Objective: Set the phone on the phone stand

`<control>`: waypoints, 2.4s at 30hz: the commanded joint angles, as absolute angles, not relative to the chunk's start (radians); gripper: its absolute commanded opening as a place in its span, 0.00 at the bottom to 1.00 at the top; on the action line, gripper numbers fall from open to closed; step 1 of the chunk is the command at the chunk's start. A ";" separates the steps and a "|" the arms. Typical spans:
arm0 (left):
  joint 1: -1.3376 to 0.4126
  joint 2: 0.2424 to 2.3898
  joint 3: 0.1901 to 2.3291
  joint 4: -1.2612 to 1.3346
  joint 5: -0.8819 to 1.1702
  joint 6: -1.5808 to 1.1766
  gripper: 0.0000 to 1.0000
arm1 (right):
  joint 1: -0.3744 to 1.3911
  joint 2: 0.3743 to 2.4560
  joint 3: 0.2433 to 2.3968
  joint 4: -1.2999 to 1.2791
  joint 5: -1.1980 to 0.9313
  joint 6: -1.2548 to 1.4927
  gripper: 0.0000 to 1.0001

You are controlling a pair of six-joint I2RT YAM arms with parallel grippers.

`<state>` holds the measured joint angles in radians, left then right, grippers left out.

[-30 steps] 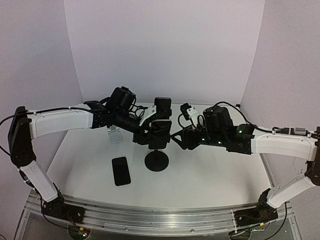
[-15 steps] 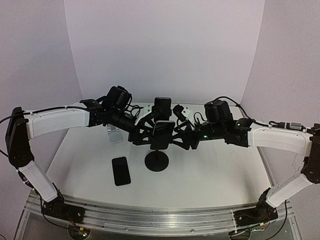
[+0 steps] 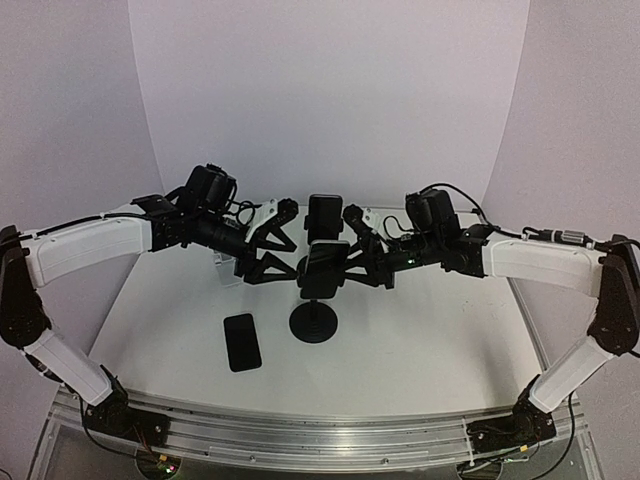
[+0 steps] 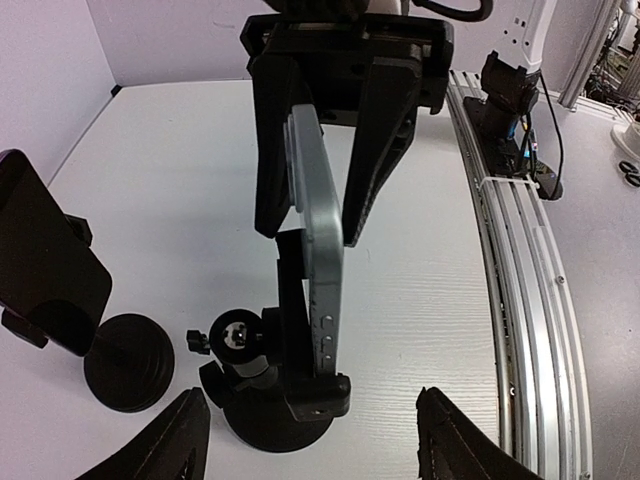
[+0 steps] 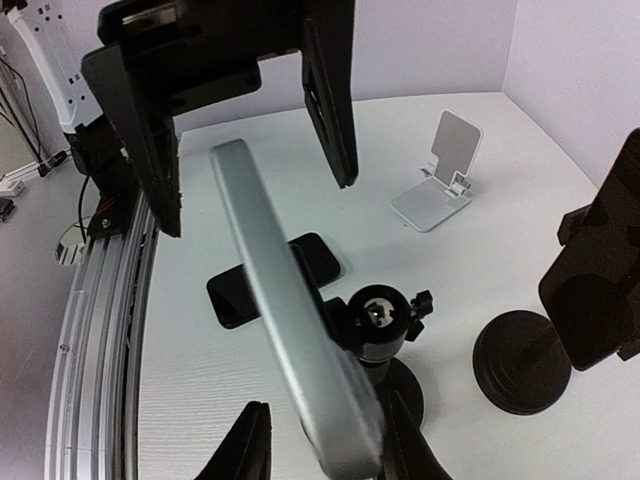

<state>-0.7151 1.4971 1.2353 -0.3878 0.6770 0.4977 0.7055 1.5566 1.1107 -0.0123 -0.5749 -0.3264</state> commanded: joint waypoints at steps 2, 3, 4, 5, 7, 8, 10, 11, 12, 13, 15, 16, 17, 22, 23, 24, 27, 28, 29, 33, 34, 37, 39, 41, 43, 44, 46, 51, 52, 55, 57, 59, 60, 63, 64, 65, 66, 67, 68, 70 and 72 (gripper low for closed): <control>-0.716 1.474 1.228 -0.418 0.631 0.508 0.69 | 0.708 1.575 1.142 0.009 -0.670 -0.374 0.22; -0.716 1.475 1.227 -0.421 0.625 0.508 0.69 | 0.708 1.581 1.150 0.009 -0.676 -0.378 0.20; -0.716 1.474 1.226 -0.424 0.621 0.508 0.70 | 0.707 1.587 1.154 0.010 -0.681 -0.383 0.19; -0.716 1.473 1.226 -0.426 0.616 0.508 0.69 | 0.708 1.595 1.157 0.010 -0.686 -0.389 0.17; -0.716 1.470 1.225 -0.426 0.605 0.508 0.69 | 0.708 1.606 1.161 0.008 -0.697 -0.396 0.13; -0.716 1.470 1.224 -0.426 0.600 0.508 0.69 | 0.709 1.613 1.162 0.008 -0.701 -0.398 0.11; -0.717 1.470 1.222 -0.426 0.595 0.508 0.69 | 0.710 1.614 1.160 0.009 -0.701 -0.407 0.08; -0.716 1.471 1.219 -0.426 0.595 0.508 0.69 | 0.711 1.611 1.158 0.010 -0.698 -0.411 0.07; -0.716 1.475 1.216 -0.421 0.597 0.507 0.69 | 0.711 1.608 1.159 0.010 -0.690 -0.415 0.06; -0.716 1.478 1.210 -0.417 0.598 0.504 0.67 | 0.715 1.605 1.160 0.008 -0.682 -0.419 0.06; -0.716 1.494 1.202 -0.407 0.595 0.498 0.62 | 0.723 1.599 1.165 0.005 -0.657 -0.428 0.05; -0.716 1.506 1.203 -0.407 0.593 0.498 0.59 | 0.726 1.596 1.168 0.001 -0.640 -0.430 0.05; -0.716 1.518 1.207 -0.407 0.594 0.499 0.59 | 0.728 1.592 1.168 0.000 -0.627 -0.433 0.05; -0.716 1.541 1.209 -0.389 0.618 0.524 0.50 | 0.747 1.595 1.190 -0.083 -0.565 -0.441 0.05; -0.716 1.545 1.210 -0.388 0.627 0.529 0.47 | 0.750 1.601 1.199 -0.101 -0.552 -0.439 0.05; -0.716 1.550 1.210 -0.388 0.635 0.533 0.43 | 0.752 1.607 1.209 -0.117 -0.540 -0.434 0.05; -0.716 1.562 1.211 -0.386 0.650 0.546 0.37 | 0.754 1.614 1.239 -0.172 -0.513 -0.422 0.06; -0.716 1.563 1.210 -0.380 0.654 0.549 0.36 | 0.756 1.613 1.248 -0.192 -0.500 -0.420 0.05; -0.716 1.564 1.208 -0.375 0.658 0.550 0.36 | 0.756 1.612 1.255 -0.209 -0.488 -0.417 0.05; -0.716 1.566 1.208 -0.364 0.670 0.560 0.37 | 0.758 1.600 1.267 -0.269 -0.448 -0.419 0.03; -0.716 1.566 1.209 -0.364 0.673 0.563 0.39 | 0.758 1.596 1.267 -0.283 -0.438 -0.420 0.03; -0.716 1.568 1.211 -0.364 0.678 0.570 0.42 | 0.758 1.585 1.267 -0.303 -0.422 -0.428 0.02; -0.716 1.571 1.213 -0.363 0.682 0.572 0.43 | 0.758 1.590 1.274 -0.302 -0.443 -0.431 0.02; -0.716 1.572 1.215 -0.361 0.689 0.572 0.43 | 0.758 1.600 1.289 -0.302 -0.462 -0.434 0.02; -0.716 1.573 1.217 -0.355 0.692 0.575 0.40 | 0.758 1.610 1.295 -0.301 -0.468 -0.447 0.04; -0.716 1.573 1.217 -0.352 0.695 0.580 0.38 | 0.758 1.614 1.296 -0.301 -0.471 -0.455 0.07; -0.716 1.576 1.215 -0.342 0.705 0.591 0.34 | 0.758 1.623 1.297 -0.298 -0.473 -0.466 0.19; -0.716 1.595 1.228 -0.330 0.739 0.591 0.31 | 0.758 1.645 1.304 -0.276 -0.478 -0.469 0.35; -0.716 1.596 1.230 -0.330 0.738 0.591 0.31 | 0.758 1.649 1.305 -0.268 -0.479 -0.466 0.39; -0.716 1.597 1.230 -0.329 0.733 0.598 0.31 | 0.758 1.665 1.305 -0.246 -0.490 -0.459 0.48; -0.716 1.599 1.230 -0.329 0.736 0.599 0.30 | 0.758 1.678 1.301 -0.224 -0.500 -0.456 0.51; -0.716 1.602 1.231 -0.325 0.739 0.597 0.30 | 0.758 1.692 1.298 -0.200 -0.511 -0.452 0.52; -0.717 1.603 1.232 -0.321 0.739 0.594 0.30 | 0.758 1.698 1.298 -0.191 -0.515 -0.448 0.52; -0.716 1.608 1.238 -0.316 0.742 0.591 0.29 | 0.758 1.709 1.296 -0.170 -0.518 -0.447 0.52; -0.716 1.610 1.240 -0.316 0.742 0.591 0.29 | 0.758 1.712 1.294 -0.167 -0.517 -0.449 0.53; -0.716 1.611 1.242 -0.316 0.742 0.592 0.29 | 0.758 1.713 1.291 -0.164 -0.516 -0.450 0.54; -0.717 1.612 1.243 -0.316 0.742 0.592 0.29 | 0.758 1.713 1.285 -0.162 -0.513 -0.453 0.55; -0.717 1.613 1.244 -0.316 0.743 0.592 0.29 | 0.758 1.714 1.278 -0.160 -0.512 -0.454 0.56; -0.716 1.614 1.245 -0.316 0.744 0.591 0.29 | 0.758 1.715 1.272 -0.159 -0.511 -0.455 0.56; -0.716 1.615 1.247 -0.316 0.746 0.591 0.29 | 0.758 1.717 1.262 -0.156 -0.513 -0.454 0.56; -0.716 1.617 1.248 -0.317 0.747 0.591 0.29 | 0.758 1.718 1.258 -0.154 -0.523 -0.452 0.53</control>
<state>-0.7189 1.6061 1.2083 -0.3546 0.7414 0.5789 0.7582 1.7039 1.2672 -0.1790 -0.4981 -0.4517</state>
